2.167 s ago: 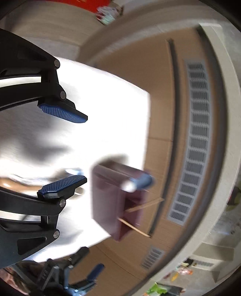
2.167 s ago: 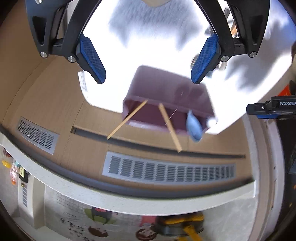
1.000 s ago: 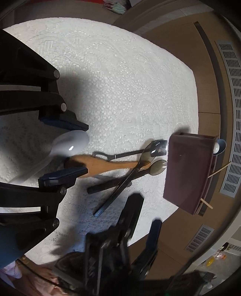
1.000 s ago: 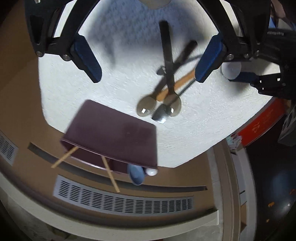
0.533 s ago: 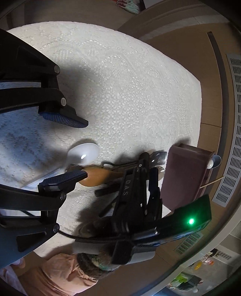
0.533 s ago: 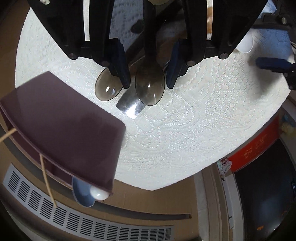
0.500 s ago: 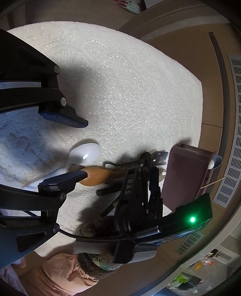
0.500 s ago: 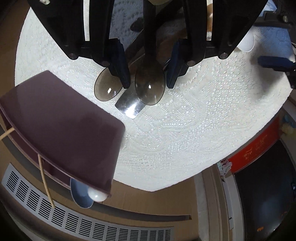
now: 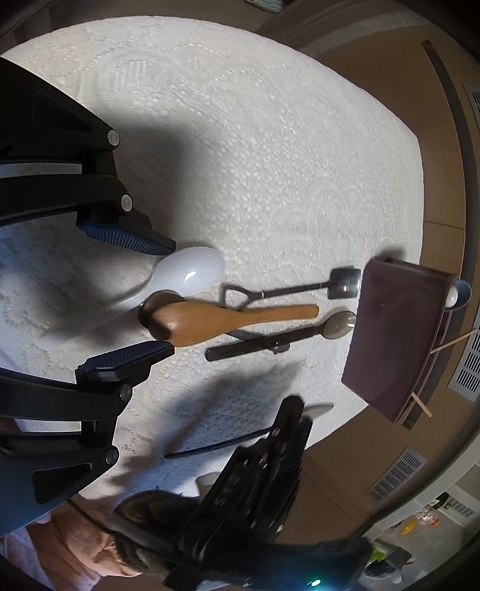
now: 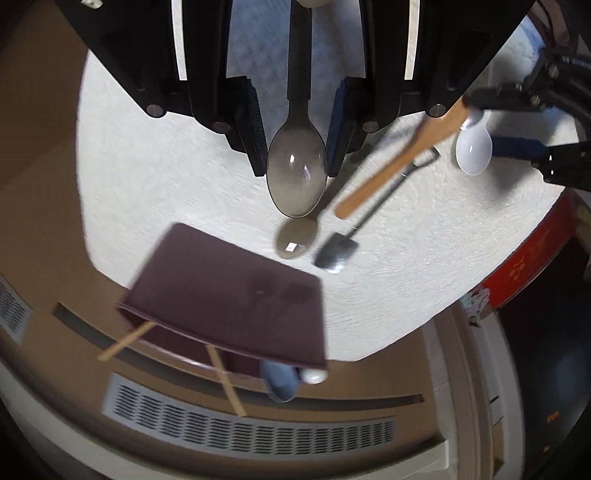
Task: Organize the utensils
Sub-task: 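Grasp the dark translucent spoon with the right tool while the left tool nears the white spoon, then close the left tool on the white plastic spoon's handle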
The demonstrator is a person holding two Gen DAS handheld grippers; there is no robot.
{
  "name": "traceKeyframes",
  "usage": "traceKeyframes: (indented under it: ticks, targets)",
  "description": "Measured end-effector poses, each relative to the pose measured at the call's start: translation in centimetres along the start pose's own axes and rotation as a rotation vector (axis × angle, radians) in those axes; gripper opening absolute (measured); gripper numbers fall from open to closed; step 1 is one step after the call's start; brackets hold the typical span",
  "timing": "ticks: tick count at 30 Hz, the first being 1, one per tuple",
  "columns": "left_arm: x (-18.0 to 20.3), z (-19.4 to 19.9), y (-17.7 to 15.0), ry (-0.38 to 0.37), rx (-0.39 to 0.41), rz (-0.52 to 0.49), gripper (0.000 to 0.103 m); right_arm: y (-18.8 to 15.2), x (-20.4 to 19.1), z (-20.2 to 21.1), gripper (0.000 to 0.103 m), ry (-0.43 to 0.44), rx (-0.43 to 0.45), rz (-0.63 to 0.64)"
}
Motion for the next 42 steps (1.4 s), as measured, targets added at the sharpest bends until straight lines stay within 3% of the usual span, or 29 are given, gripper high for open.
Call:
traceKeyframes:
  ticks: [8,13,18,25,28,33,39,42]
  targets:
    - [2.1,-1.5,1.8,0.035,0.005,-0.096,0.05,-3.3,3.8,1.8,0.029,-0.05,0.015,-0.122]
    - [1.6,0.7,2.7,0.097,0.092,-0.116,0.05,-4.6,5.1,2.4,0.029,-0.065,0.032,-0.19]
    - [2.7,2.6,1.9,0.036,0.147,-0.128,0.05,-5.3,5.6,2.3,0.029,-0.064,0.06,-0.24]
    - [-0.5,0.8,0.8,0.201,0.104,-0.067,0.048,-5.6,5.7,2.5,0.029,-0.063,0.077,-0.251]
    - [-0.4,0.0,-0.1,0.183,0.063,-0.089,0.048,-5.7,5.6,2.5,0.029,-0.065,0.08,-0.243]
    - [-1.2,0.2,0.3,0.273,0.088,-0.155,0.048,-5.7,5.4,2.5,0.029,-0.064,0.08,-0.228]
    - [-4.8,0.8,2.3,0.39,0.125,-0.124,0.048,-5.7,5.5,2.4,0.029,-0.061,0.077,-0.229]
    - [-5.0,1.8,2.1,0.326,0.113,-0.067,0.048,-5.7,5.5,2.4,0.029,-0.06,0.076,-0.229]
Point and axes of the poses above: each gripper's, at about its wrist camera, not at the fingertips, and z roughly against the way its jaws point, x to its right, y to its top, the point moved 10 cm from there along -z, roughly the way its jaws point, and after that the axes turned 7 degrees about y, right-handed, at the moved point
